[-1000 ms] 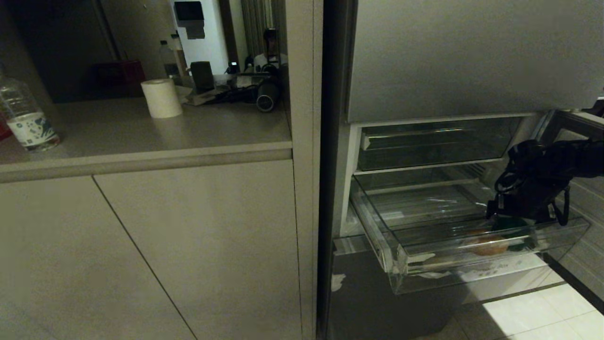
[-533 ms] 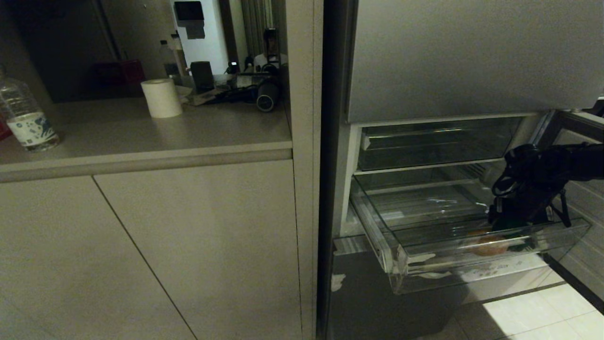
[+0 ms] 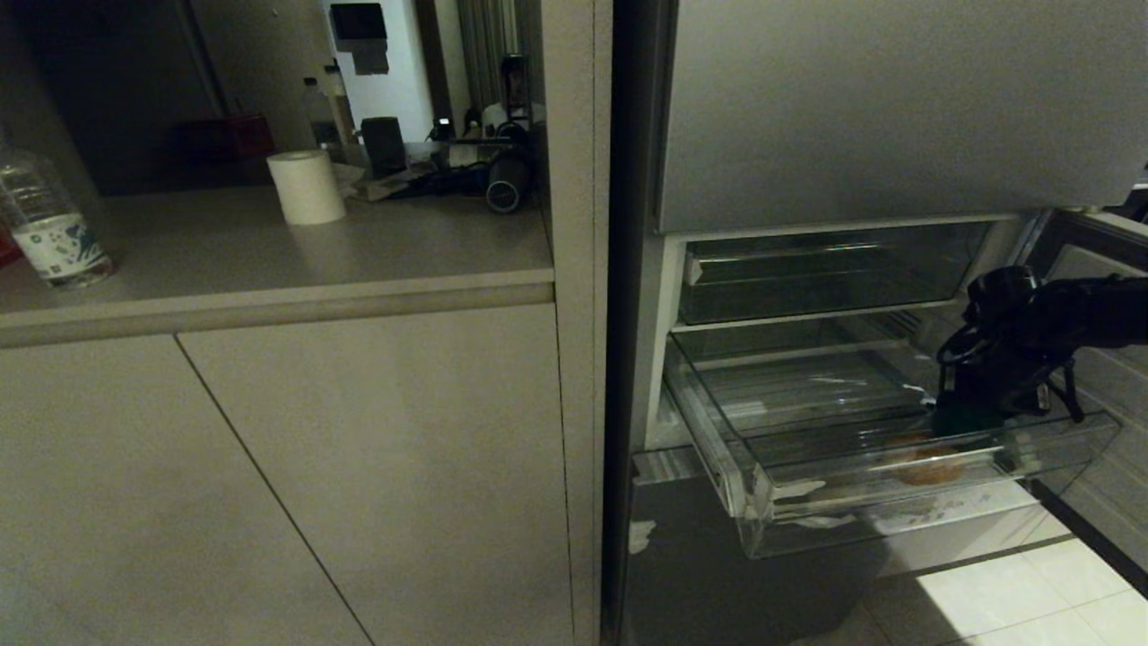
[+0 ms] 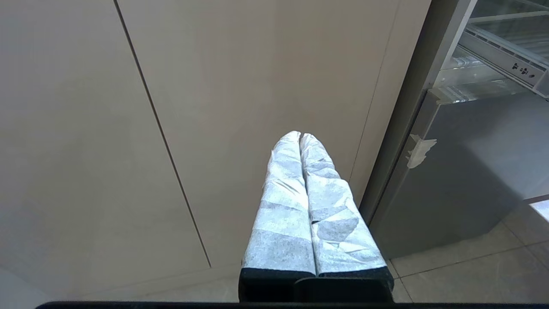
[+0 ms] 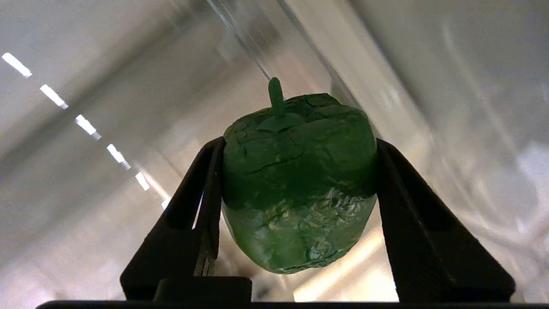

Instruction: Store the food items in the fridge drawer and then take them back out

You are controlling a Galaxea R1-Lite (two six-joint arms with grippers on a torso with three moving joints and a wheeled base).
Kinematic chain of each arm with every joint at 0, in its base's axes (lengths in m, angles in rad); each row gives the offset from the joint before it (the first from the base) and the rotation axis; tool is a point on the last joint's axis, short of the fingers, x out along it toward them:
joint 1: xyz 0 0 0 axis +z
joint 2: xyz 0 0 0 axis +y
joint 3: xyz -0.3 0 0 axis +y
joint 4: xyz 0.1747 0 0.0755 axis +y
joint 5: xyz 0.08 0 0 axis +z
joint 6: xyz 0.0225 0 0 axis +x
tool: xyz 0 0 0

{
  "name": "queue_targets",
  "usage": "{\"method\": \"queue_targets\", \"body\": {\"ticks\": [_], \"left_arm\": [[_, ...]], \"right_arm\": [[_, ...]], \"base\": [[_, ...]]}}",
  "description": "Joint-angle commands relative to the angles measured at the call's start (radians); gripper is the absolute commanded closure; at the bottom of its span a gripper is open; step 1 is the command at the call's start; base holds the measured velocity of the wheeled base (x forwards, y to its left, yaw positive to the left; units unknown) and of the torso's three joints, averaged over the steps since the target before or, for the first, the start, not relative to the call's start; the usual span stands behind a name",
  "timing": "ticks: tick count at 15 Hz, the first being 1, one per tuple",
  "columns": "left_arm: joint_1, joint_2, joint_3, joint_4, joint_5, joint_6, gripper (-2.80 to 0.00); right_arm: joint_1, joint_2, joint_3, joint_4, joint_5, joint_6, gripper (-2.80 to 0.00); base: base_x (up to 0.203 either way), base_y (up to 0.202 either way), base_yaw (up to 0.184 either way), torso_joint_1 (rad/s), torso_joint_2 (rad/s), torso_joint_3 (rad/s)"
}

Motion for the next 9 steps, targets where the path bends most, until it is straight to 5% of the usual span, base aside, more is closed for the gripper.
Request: {"method": "queue_targets", "body": {"ticks": [1,9], "left_arm": [[0.000,0.001,0.000,0.000,0.000,0.000,0.00],[-0.001,0.001,0.000,0.000,0.000,0.000,0.00]], "right_arm": [[0.008,-0.003,0.000,-0.041,0.002,-0.003,0.00],[0.031,-0.095,0.002,-0.078,0.040,-0.009,0.00]], "base": [[0.000,0.000,0.000,0.000,0.00,0.000],[0.000,0.000,0.000,0.000,0.00,0.000]]}}
